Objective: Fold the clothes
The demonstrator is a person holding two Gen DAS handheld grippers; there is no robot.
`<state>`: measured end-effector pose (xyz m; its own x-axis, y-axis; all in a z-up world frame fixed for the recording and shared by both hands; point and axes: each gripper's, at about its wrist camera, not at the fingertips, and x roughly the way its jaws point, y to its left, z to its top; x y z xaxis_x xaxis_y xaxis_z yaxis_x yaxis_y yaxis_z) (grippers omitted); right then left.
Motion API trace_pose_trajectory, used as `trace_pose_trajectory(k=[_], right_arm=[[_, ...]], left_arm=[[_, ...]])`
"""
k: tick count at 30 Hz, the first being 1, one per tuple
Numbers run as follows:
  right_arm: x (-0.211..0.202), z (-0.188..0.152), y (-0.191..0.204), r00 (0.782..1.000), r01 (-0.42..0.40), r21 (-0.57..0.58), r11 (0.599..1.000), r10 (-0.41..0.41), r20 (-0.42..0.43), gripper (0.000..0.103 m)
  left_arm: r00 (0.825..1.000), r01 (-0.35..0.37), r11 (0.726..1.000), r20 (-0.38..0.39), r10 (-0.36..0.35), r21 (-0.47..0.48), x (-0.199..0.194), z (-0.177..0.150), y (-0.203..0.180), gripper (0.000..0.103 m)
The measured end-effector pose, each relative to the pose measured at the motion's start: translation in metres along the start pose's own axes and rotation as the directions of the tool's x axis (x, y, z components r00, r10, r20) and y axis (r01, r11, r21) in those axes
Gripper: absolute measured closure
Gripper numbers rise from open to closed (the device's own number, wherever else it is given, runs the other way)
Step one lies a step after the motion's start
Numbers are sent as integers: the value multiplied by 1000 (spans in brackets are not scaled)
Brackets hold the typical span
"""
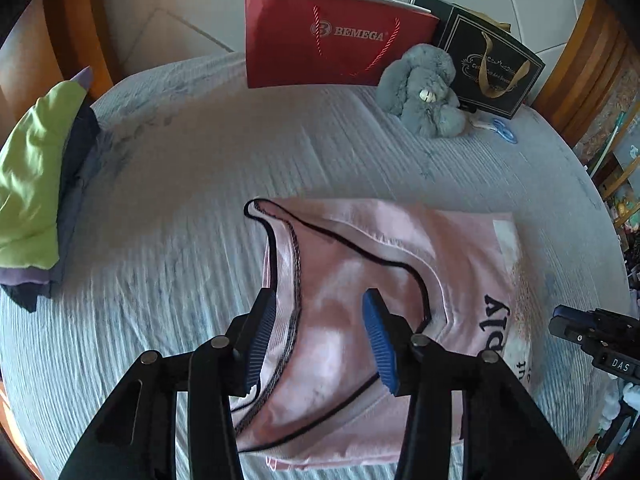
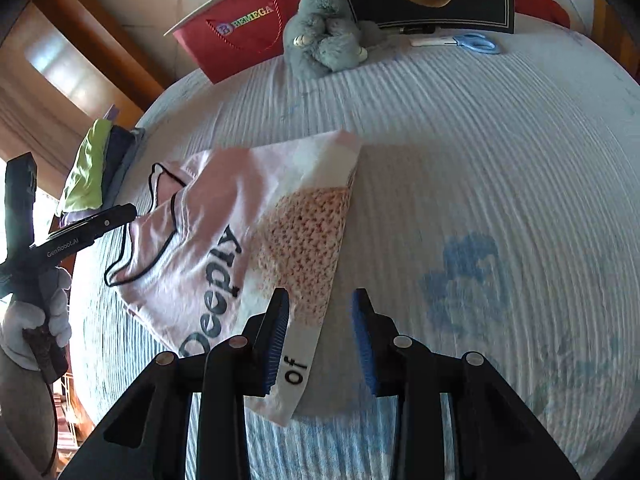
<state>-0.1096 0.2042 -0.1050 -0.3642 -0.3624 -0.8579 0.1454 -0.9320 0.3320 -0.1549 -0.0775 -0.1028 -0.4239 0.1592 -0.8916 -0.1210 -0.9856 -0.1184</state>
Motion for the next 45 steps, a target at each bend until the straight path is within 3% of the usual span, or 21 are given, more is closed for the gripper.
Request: trace_pose_trajectory(k=[2, 4, 6, 9, 10, 11, 14, 15, 17, 18, 19, 24, 27, 29, 31, 33, 35, 38, 42, 45], right_arm=[[9, 21, 4, 1000, -7, -3, 1000, 7, 16, 71], [19, 41, 6, 999, -38, -5, 999, 38, 27, 71], [36, 56, 12, 998, -63, -18, 998, 63, 5, 71], [59, 67, 12, 999, -8, -31, 999, 7, -35, 74], [62, 69, 11, 999, 20, -29, 999, -21, -30, 81], [66, 70, 9, 998, 48, -26, 998, -49, -25, 83], [56, 69, 5, 997, 81, 26, 996, -81, 8, 81], [50, 67, 4, 995, 98, 31, 995, -98, 29, 78], [35, 55, 1, 998, 50, 51, 997, -53, 47, 71], [27, 49, -1, 998, 24, 61, 998, -27, 55, 60], [21, 40, 1, 998, 13, 51, 999, -16, 55, 56], [0, -3, 21, 997, -64, -14, 998, 65, 31, 56], [1, -27, 31, 993, -119, -44, 992, 119, -9, 56], [14, -40, 33, 993, -92, -46, 995, 89, -77, 56], [15, -50, 29, 995, -61, -36, 997, 58, -78, 59], [10, -54, 21, 996, -57, 1, 998, 57, -71, 59], [7, -60, 19, 996, -67, 18, 998, 68, -64, 58], [8, -69, 24, 993, -106, -3, 994, 106, -57, 58], [9, -80, 30, 989, -138, -31, 990, 136, -59, 57], [7, -85, 25, 990, -125, -30, 992, 123, -70, 58]], left_arm=[[999, 18, 1000, -30, -18, 15, 21, 16, -1, 62], [997, -30, 998, -65, 34, 55, 42, 24, 1, 76], [994, -81, 993, -70, 87, 85, 55, 30, 5, 77], [987, -150, 984, -40, 155, 96, 63, 38, 17, 62], [984, -171, 981, -32, 174, 92, 64, 40, 22, 48], [983, -178, 980, -26, 181, 92, 65, 41, 25, 44], [984, -176, 982, -25, 178, 65, 58, 37, 31, 43], [986, -164, 986, -13, 164, 40, 48, 33, 35, 43], [992, -124, 992, 8, 124, -15, 27, 22, 42, 43], [994, -105, 994, 15, 106, -40, 17, 14, 45, 43], [995, -100, 994, 15, 100, -37, 12, 7, 43, 43], [993, -120, 993, 16, 120, -5, 8, -20, 28, 43], [976, -211, 977, -47, 211, 7, 30, -28, 29, 43], [970, -238, 971, -40, 238, 12, 30, -33, 30, 40], [953, -298, 954, -46, 299, 24, 25, -37, 30, 41], [960, -277, 961, -51, 275, -27, 13, -43, 39, 41], [988, -152, 980, -8, 153, -127, -7, -52, 47, 41], [997, -52, 988, 43, 58, -142, -18, -69, 41, 41], [994, -105, 990, -50, 101, -97, 7, -90, 28, 41], [987, -150, 987, -62, 146, -57, 3, -103, 19, 39]])
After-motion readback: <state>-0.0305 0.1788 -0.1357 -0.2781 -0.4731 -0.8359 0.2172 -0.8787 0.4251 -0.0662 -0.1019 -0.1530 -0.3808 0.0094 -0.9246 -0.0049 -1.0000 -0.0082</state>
